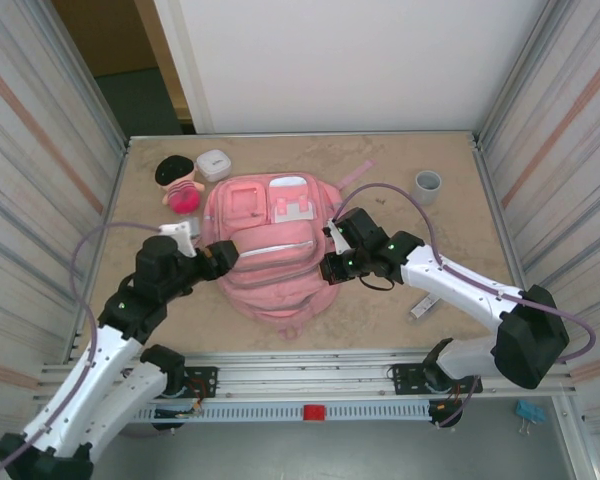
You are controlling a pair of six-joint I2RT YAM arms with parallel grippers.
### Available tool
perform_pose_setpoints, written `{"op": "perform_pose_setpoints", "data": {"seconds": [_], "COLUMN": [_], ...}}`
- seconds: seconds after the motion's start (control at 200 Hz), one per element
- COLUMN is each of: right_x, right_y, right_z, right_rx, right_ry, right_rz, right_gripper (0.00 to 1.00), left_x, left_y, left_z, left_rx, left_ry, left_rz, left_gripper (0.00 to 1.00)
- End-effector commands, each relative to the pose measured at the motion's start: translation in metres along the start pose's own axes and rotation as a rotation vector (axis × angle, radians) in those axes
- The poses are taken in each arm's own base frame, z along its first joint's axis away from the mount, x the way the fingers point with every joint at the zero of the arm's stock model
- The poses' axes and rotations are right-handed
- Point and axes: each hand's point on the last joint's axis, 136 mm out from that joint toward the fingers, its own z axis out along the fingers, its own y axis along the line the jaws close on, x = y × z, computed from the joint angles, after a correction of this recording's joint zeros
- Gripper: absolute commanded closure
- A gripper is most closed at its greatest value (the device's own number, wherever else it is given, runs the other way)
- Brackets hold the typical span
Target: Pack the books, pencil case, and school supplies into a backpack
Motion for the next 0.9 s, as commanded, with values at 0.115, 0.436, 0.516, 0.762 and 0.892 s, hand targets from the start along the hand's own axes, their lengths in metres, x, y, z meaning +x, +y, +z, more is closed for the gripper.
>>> {"op": "perform_pose_setpoints", "data": {"seconds": [0.115, 0.436, 0.516, 0.762, 0.892], "right_x": [-0.011, -0.011, -0.011, -0.009, -0.011], "right_y": [0.013, 0.021, 0.024, 0.034, 0.031], "right_z": [-0.014, -0.016, -0.015, -0.014, -0.018], "right_rx": [-0.04, -0.083, -0.105, -0.152, -0.156], "right_ry": [-0.034, -0.044, -0.041, -0.026, -0.04], "right_rz": [-0.05, -0.056, -0.058, -0.072, -0.066], "right_gripper": [1.0, 1.0, 1.0, 1.0, 1.0], "left_x": [0.049, 0.082, 0.084, 0.085, 0.092], "left_y": [-0.079, -0.104, -0.102, -0.099, -0.089], "left_z": [0.03, 0.08, 0.091, 0.115, 0.12], "left_rx": [0.243, 0.389, 0.375, 0.34, 0.322], "left_ry": [0.084, 0.116, 0.118, 0.106, 0.137], "left_rz": [0.866, 1.179, 1.212, 1.274, 1.292], "left_gripper": [0.33, 0.34, 0.35, 0.49, 0.62]}}
